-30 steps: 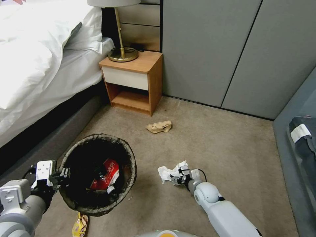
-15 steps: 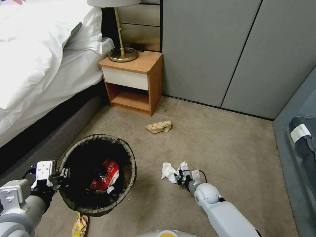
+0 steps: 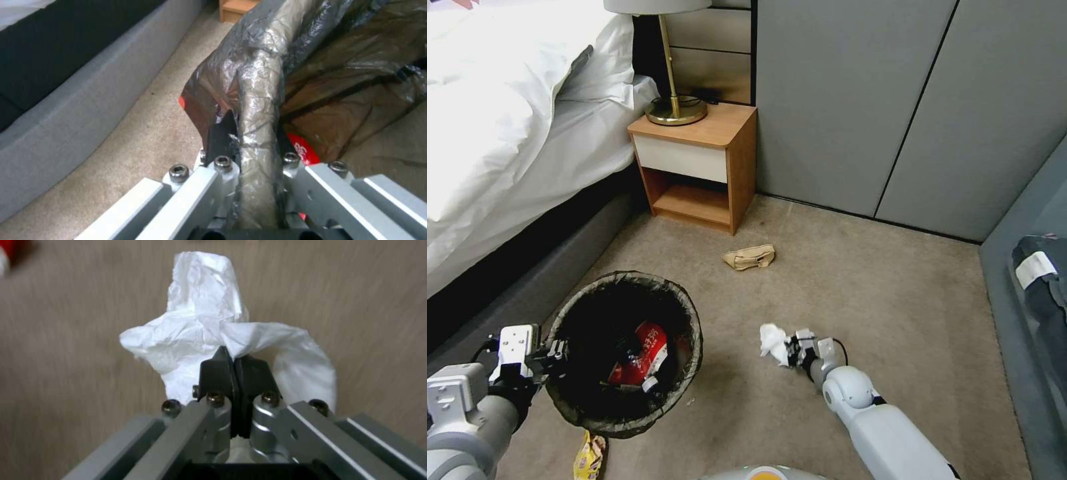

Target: Pick up the trash bin, then pick up the garbage from the floor and place it into the trash bin.

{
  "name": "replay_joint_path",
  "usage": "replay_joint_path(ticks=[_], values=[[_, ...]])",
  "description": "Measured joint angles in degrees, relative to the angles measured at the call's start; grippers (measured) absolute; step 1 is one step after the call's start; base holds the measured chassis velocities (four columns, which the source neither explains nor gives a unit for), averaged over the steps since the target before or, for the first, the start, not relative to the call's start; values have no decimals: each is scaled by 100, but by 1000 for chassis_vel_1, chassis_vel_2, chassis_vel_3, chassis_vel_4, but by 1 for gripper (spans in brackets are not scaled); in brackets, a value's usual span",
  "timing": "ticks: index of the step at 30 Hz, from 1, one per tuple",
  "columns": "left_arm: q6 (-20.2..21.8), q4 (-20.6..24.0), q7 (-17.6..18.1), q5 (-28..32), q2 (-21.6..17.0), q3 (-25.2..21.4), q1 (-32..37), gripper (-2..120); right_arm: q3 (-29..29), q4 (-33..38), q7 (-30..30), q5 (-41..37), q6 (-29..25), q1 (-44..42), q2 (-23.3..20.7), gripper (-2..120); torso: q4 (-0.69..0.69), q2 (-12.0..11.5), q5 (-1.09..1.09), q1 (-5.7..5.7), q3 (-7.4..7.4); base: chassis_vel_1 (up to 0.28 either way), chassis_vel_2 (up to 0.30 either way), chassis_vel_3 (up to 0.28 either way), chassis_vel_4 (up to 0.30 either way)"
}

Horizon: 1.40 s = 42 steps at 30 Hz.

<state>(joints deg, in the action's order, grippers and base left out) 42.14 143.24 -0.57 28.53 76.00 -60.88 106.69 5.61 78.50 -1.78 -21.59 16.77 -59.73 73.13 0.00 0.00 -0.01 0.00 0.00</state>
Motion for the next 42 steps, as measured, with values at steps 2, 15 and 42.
replay_joint_path(ticks=[2,15,42], values=[[0,0,0,0,-9,17,-9,1,80,464,105,-127,-9,6,-137,0,0,0,1,0,0,0,0,0,0],[0,0,-8,-54,-44,206,-5,1,48,3327,501,-1057,471,297,-905,0,0,0,2,0,1,0,0,0,0],[0,0,-33,-139,-62,276,25,1,-2663,5271,596,-2037,1512,1839,-925,0,0,1,1,0,0,0,0,0,0]])
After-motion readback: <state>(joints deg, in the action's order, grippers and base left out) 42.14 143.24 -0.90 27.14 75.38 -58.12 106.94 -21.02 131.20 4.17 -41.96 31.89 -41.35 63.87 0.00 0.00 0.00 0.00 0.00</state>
